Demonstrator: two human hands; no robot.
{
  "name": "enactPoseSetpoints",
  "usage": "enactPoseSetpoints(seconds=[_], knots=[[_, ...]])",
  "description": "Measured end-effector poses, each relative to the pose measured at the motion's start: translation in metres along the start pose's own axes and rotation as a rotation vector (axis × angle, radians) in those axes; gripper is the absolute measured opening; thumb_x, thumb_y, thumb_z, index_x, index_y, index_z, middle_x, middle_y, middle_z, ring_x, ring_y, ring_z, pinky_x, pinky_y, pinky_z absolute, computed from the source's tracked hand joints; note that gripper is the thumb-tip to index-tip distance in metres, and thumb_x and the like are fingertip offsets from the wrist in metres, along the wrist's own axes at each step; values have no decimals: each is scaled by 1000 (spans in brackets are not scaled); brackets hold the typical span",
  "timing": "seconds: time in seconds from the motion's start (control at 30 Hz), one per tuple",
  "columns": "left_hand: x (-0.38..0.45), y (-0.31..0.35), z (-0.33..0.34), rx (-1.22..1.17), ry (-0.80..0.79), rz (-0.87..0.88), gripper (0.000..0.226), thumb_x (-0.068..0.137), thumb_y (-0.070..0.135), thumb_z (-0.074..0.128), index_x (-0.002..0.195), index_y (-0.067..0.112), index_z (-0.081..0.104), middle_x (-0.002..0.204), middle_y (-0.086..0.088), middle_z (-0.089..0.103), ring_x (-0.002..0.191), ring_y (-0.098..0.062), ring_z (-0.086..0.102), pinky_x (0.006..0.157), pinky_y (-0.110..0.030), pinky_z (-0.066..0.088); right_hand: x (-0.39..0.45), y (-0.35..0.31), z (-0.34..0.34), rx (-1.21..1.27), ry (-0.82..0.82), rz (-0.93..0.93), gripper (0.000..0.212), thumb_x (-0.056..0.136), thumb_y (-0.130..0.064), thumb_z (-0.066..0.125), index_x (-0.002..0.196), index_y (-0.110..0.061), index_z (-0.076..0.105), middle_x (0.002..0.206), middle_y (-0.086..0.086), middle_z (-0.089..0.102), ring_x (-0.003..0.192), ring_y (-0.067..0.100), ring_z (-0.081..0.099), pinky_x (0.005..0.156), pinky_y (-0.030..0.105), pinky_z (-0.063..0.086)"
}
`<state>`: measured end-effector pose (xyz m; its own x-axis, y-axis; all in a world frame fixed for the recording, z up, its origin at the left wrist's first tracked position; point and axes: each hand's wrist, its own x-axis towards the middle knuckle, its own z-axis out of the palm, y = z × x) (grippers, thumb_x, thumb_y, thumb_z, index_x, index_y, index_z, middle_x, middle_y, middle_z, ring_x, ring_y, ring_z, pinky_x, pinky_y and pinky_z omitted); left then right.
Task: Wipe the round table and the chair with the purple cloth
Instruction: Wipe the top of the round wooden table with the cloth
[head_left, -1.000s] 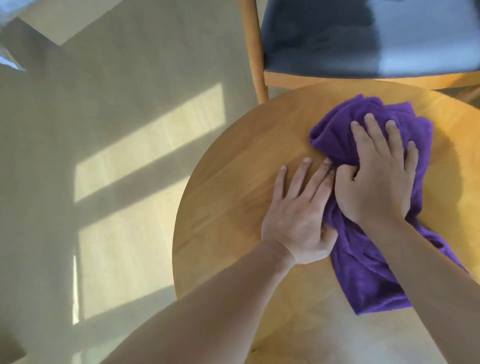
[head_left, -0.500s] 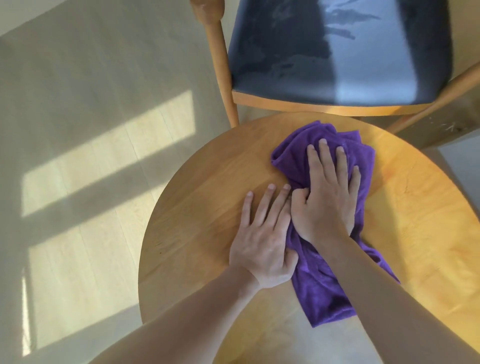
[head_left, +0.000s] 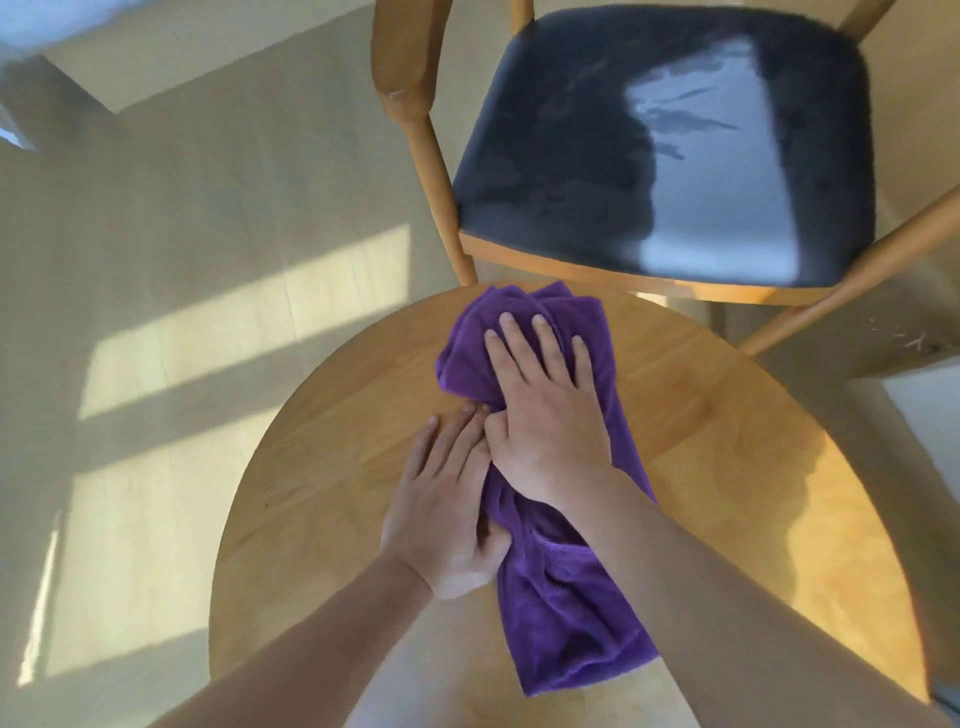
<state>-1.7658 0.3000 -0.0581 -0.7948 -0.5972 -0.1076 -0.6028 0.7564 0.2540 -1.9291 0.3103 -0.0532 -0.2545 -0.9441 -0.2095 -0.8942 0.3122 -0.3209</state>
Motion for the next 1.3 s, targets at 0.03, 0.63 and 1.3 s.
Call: enactPoseSetpoints(seconds=[0.03,0.63,1.3], knots=[[-2,2,1,28,10,-64,87,72,43,53,152,11,41,161,-9,40,155,-26,27,125,-53,21,-1,1,-1,7,0,-19,77,88,-42,13,162,-24,8,171,-5,-3,156,23,-8,126,52,-3],[-18,16,5,-5,171,-561,61,88,37,42,146,18,45,163,-3,34,155,-24,24,127,-49,15,38,-1,-8,1,29,-137,72,95,-37,36,161,-18,14,170,3,5,157,30,0,125,56,2],[-17,12,6,-97,278,-713,59,85,29,34,140,14,50,156,-10,40,149,-30,29,124,-49,19,39,-43,2,14,-65,-325,68,99,-26,41,161,-20,15,171,-1,4,157,26,-3,125,54,-1]])
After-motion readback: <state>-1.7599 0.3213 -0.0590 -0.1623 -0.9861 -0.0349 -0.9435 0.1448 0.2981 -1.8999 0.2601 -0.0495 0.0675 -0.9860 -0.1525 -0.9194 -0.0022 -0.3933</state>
